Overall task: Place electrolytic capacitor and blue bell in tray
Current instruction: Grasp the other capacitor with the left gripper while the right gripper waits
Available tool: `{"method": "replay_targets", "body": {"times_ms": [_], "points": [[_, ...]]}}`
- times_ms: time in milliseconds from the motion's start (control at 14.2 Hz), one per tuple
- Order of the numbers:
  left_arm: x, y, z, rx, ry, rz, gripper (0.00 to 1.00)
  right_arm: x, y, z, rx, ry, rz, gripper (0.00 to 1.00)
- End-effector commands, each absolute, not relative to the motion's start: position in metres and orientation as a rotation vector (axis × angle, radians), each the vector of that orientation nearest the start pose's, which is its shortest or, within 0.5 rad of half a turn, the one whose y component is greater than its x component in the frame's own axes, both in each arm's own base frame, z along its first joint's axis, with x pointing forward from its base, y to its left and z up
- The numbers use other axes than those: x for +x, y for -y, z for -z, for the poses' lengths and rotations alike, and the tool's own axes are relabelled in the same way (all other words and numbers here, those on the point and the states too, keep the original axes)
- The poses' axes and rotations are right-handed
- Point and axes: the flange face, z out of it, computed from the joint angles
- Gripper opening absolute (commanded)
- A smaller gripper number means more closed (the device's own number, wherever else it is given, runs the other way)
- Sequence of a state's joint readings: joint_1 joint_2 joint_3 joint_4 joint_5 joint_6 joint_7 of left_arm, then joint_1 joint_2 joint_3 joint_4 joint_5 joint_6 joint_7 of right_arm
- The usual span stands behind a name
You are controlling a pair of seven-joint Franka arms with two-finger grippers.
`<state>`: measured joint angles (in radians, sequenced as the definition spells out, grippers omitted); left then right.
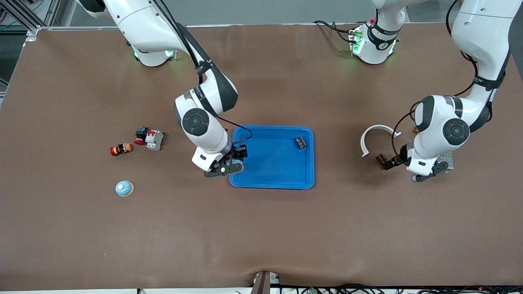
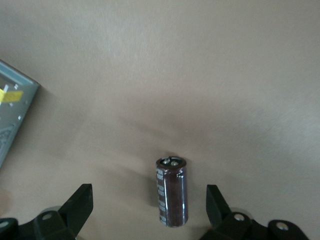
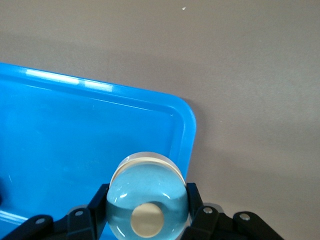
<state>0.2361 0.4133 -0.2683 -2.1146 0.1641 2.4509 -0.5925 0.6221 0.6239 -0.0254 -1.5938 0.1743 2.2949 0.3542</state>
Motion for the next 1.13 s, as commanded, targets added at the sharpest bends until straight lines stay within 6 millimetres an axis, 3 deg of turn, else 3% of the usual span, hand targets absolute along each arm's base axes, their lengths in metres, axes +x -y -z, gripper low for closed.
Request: {"method": "replay_targets", "body": {"times_ms": [0, 352, 775, 916, 1057], "points": [[0.568, 0.022, -0.214, -3.047, 0.706, -0.077, 0.84, 0.568, -0.42, -0.263, -3.026, 0.133, 0.037, 0.51], [0.567, 0.027, -0.197, -3.051, 0.703, -0.117, 0.63, 0.562, -0.445, -0.251, -3.055, 0.072, 0.062, 0.51], [0.569, 0.035, -0.188, -3.066, 0.689, -0.111, 0.59, 0.564, -0.447, -0.24, -3.069, 0.072, 0.063, 0.51], [0.569, 0.035, -0.183, -3.07, 0.691, -0.115, 0.43, 0.565, -0.448, -0.235, -3.076, 0.081, 0.067, 0.51], [0.568, 0.036, -0.182, -3.07, 0.688, -0.117, 0.14, 0.569, -0.45, -0.23, -3.067, 0.081, 0.087, 0.51]]}}
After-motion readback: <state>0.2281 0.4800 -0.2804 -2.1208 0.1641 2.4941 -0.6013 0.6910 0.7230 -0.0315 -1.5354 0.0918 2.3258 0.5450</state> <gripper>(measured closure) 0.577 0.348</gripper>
